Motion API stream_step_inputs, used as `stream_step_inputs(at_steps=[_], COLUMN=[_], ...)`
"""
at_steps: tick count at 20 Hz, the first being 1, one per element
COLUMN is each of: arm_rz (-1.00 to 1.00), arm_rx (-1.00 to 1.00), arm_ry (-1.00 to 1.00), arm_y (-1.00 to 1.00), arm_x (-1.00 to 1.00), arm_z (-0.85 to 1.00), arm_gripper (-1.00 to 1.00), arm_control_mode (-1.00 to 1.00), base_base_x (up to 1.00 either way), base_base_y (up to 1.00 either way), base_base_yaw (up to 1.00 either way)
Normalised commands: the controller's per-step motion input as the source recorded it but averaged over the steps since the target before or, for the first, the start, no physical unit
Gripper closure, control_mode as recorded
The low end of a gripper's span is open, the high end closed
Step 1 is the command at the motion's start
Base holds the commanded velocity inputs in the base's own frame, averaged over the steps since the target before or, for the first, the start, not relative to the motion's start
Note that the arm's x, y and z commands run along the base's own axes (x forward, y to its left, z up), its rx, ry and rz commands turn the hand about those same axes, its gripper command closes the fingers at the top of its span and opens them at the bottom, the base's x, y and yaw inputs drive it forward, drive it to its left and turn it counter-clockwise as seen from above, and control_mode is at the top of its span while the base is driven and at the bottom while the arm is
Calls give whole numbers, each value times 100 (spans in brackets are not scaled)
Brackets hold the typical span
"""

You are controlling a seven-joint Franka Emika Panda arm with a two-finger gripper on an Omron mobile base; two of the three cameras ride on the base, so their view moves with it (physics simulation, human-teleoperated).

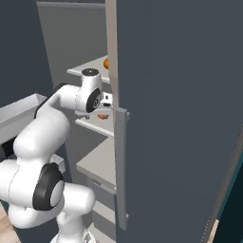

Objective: Take the lemon and peach from the second highest rack and move them to the highest rack where the tangerine and mushroom are located, to maximize freezer space. Close the freezer door after rearranging.

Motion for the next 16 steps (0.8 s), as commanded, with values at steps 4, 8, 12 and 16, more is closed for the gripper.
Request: stream_step_inputs(at_steps=[4,8,12,16], arm_rz=[0,0,0,0], arm_rx=[0,0,0,0], arm_ry=[-5,-6,0,0], arm_y=[0,0,0,7], arm_x=[38,37,44,38], arm_z=[-18,-10,-16,-20], arm_gripper=[-100,-100,-100,-100], arm_control_mode=[-100,-100,-100,-100], base_base_x=[0,0,0,0], base_base_y=[0,0,0,0], base_base_yaw=[0,0,0,0])
